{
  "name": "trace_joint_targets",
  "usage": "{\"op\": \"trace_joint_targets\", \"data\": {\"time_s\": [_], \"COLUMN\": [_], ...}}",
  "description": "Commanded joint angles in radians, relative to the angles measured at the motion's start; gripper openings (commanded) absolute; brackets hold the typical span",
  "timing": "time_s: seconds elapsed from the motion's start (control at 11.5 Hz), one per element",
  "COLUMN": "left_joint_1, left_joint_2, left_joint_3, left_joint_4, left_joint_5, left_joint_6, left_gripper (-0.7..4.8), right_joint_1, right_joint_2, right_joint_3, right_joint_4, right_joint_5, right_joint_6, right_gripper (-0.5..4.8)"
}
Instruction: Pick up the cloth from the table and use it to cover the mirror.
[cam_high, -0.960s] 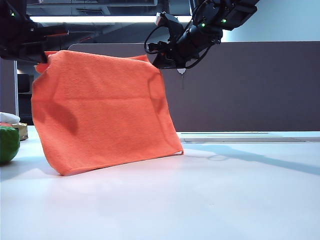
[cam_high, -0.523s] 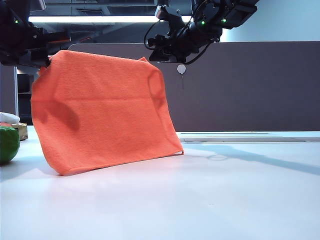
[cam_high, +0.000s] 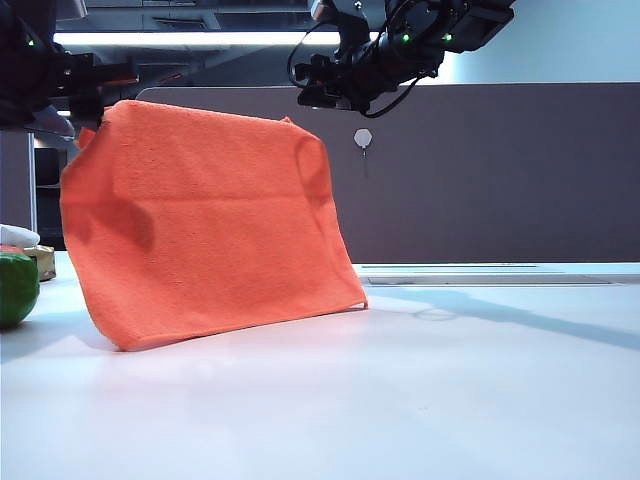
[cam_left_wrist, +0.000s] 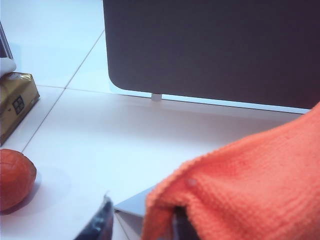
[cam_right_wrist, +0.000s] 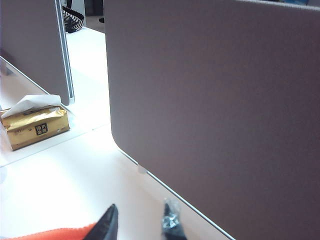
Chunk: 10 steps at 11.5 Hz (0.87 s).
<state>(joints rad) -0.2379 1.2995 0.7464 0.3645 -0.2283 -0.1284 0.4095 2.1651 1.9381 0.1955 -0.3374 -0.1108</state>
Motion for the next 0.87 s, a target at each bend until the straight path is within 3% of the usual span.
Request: {"op": "trace_joint_targets", "data": {"time_s": [0.09,0.35,0.61,0.87], "left_joint_1": [0.006,0.009,0.009,0.009], "left_joint_2": [-0.001,-0.001,-0.001,0.0], "left_joint_3": [0.004,0.004,0.004,0.004], "left_joint_4": [0.042,0.059,0.07,0.07], "left_joint_5": [-0.03,-0.042,-0.042,-0.042], "left_joint_6": [0.0,-0.001,0.0,0.0], "left_gripper": [2.5,2.51,2.51,2.51], "right_joint_1": [0.001,0.001,0.001,0.001], "right_joint_2": [-0.008,-0.008,-0.01,-0.01], "right_joint_3": [0.008,0.008,0.009,0.009], "right_joint_4": [0.018,0.018,0.018,-0.027], "right_joint_5": [-0.006,-0.028,-0.177,-0.209], "right_joint_6": [-0.001,0.003,0.01,0.013], "right_gripper": [1.18,1.18,1.18,1.24]}}
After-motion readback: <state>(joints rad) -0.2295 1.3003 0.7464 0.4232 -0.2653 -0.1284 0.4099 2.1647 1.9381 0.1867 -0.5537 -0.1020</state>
